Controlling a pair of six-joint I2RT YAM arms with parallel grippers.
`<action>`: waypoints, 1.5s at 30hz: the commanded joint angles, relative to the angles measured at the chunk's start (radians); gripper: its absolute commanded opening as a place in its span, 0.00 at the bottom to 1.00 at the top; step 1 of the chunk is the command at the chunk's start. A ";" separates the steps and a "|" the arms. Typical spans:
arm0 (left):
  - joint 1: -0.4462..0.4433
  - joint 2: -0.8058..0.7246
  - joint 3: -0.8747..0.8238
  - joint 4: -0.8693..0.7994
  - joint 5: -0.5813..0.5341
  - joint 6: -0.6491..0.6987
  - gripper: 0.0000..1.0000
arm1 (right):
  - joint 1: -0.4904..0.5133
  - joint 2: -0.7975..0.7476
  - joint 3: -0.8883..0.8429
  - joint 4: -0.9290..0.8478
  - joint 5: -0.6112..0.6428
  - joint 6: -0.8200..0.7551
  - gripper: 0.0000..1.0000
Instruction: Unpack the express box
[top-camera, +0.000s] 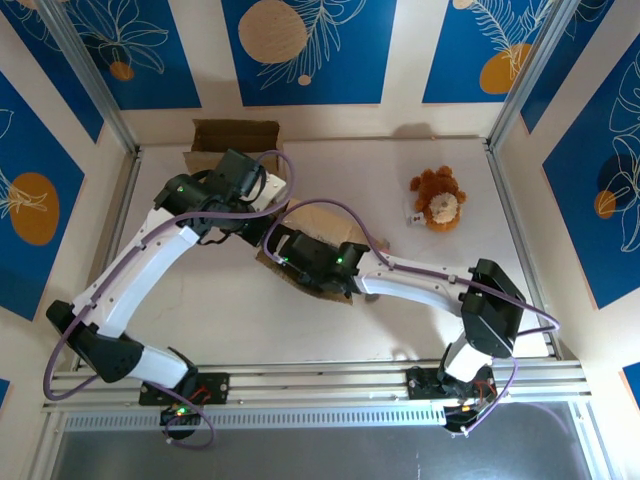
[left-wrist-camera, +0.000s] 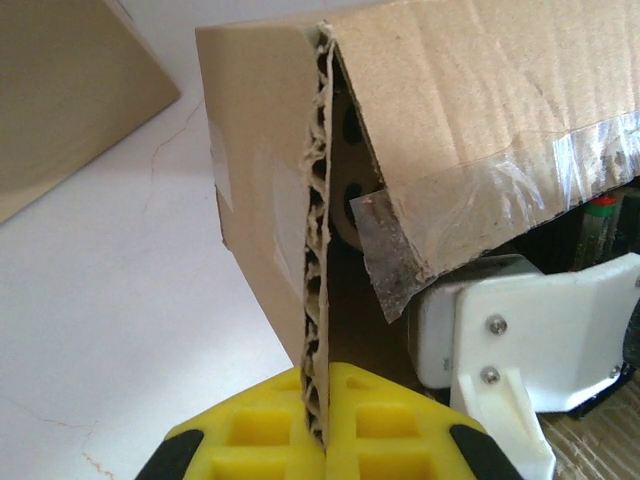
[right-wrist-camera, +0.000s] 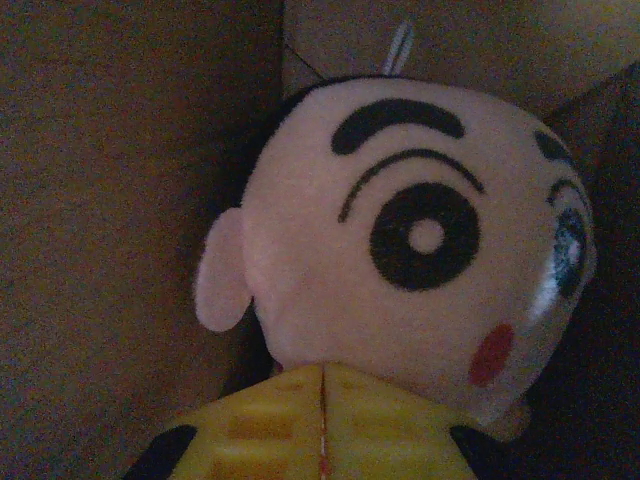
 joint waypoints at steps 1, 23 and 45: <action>0.000 -0.027 -0.008 -0.035 0.061 -0.006 0.00 | -0.003 0.033 0.015 -0.048 0.066 0.100 0.20; 0.000 -0.016 -0.061 -0.017 0.139 -0.038 0.00 | -0.066 0.310 0.182 0.050 0.066 0.259 0.56; 0.008 0.026 -0.064 -0.056 0.013 -0.085 0.00 | -0.058 0.137 0.153 0.033 -0.132 0.232 0.00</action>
